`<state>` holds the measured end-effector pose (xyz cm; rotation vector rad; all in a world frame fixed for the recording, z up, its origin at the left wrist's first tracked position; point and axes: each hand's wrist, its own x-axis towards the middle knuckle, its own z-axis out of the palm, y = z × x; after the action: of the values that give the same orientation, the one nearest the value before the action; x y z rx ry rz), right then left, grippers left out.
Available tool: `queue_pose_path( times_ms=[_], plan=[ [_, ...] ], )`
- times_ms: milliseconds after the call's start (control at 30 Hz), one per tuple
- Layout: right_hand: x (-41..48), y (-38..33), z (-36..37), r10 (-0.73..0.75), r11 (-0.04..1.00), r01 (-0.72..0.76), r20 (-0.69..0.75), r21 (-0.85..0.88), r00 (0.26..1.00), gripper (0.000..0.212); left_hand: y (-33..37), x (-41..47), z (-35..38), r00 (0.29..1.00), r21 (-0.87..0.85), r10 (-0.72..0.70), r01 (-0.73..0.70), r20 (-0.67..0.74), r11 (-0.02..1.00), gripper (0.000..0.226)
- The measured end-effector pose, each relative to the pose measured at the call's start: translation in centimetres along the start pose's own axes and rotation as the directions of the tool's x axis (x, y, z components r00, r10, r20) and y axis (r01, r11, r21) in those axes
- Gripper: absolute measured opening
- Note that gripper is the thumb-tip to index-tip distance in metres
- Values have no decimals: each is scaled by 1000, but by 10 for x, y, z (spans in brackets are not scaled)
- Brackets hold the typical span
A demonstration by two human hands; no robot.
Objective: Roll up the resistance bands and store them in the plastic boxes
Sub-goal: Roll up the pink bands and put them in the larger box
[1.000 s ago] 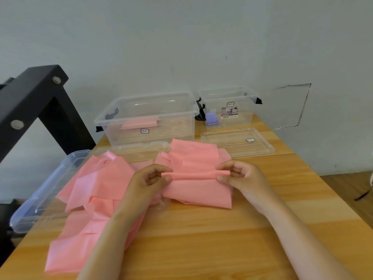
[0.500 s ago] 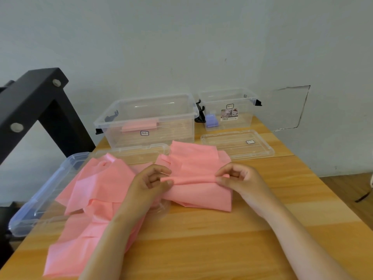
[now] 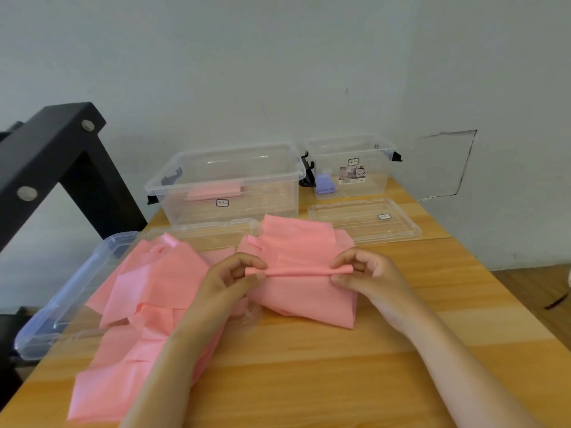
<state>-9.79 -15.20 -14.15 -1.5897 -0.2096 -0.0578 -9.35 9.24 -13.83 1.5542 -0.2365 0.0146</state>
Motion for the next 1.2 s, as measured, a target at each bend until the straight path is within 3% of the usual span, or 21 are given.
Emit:
queue_pose_path(
  times_ms=[100,200,400,600,700,833,1033,1200],
  plan=[
    [0,1,1,-3,1000,3,-32,-12,999,14,-1,2,1,1000,55,21,-20,-14,998,5],
    [1,2,2,5,1000,-6,-40,-15,999,19,-2,4,2,1000,71,5,-4,-17,997,19],
    [1,4,2,16,995,-19,-33,-98,999,8,-4,5,1,1000,160,5,-7,10,987,5],
    [-1,0,1,30,999,-30,30,-15,999,14,1,0,3,1000,66,-12,12,-8,998,9],
    [0,-1,2,-2,999,2,-3,-47,1000,11,0,2,4,1000,140,16,-14,-10,990,5],
    [0,1,2,9,1000,-9,-24,-22,1000,19,-2,4,4,1000,151,19,-20,13,988,20],
    [-1,3,3,-19,998,17,-35,-56,999,12,-2,4,4,998,213,43,-50,33,976,7],
    [-1,0,3,5,1000,-5,7,-12,1000,18,1,1,7,999,130,22,-26,38,991,9]
  ],
)
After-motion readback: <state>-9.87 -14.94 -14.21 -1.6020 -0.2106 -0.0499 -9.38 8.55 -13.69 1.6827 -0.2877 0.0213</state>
